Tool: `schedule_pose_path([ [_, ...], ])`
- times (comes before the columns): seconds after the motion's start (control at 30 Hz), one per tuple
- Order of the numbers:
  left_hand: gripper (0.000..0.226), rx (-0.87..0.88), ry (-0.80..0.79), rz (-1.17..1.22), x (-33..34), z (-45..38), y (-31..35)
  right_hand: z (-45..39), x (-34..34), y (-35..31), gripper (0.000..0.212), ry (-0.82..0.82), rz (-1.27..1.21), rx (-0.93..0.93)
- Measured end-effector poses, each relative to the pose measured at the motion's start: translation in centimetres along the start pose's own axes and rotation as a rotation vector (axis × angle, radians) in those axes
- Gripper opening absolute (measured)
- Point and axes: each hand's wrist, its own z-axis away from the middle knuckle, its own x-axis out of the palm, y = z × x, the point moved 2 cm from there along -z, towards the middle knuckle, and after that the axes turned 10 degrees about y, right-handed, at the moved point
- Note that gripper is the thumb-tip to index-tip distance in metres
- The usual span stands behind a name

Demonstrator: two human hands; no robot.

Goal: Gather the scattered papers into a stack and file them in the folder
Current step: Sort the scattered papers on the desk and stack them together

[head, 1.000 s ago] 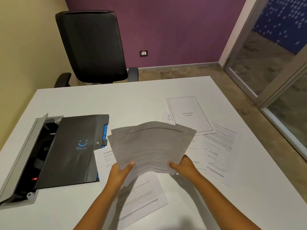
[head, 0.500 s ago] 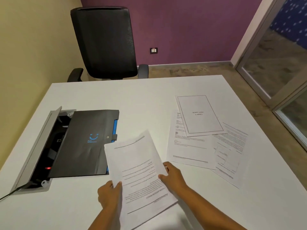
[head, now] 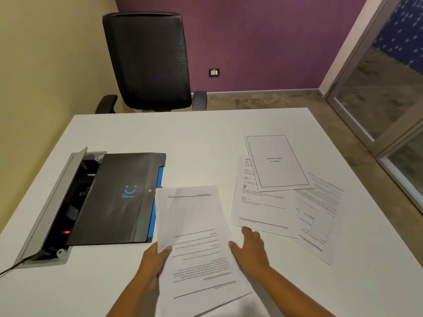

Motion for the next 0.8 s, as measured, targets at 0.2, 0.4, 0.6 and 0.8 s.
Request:
schedule_pose_path([
  [0.2, 0.026, 0.191, -0.122, -0.033, 0.1, 0.7, 2.4, -0.3, -4.3, -2.6, 0.032, -0.206, -0.64, 0.053],
  [0.4, 0.03, 0.458, -0.068, 0.183, 1.8, 2.2, 6.7, -0.8, -6.9, -5.9, 0.036, -0.053, -0.902, -0.07],
  [0.6, 0.042, 0.502, -0.082, 0.174, 2.3, 2.8, 7.2, -1.1, -7.3, -6.2, 0.029, -0.068, -0.871, -0.171],
  [0.8, 0.059, 0.453, -0.115, 0.023, 2.8, 2.6, 6.3, -1.7, -6.0, -4.0, 0.031, -0.119, -0.704, -0.109],
])
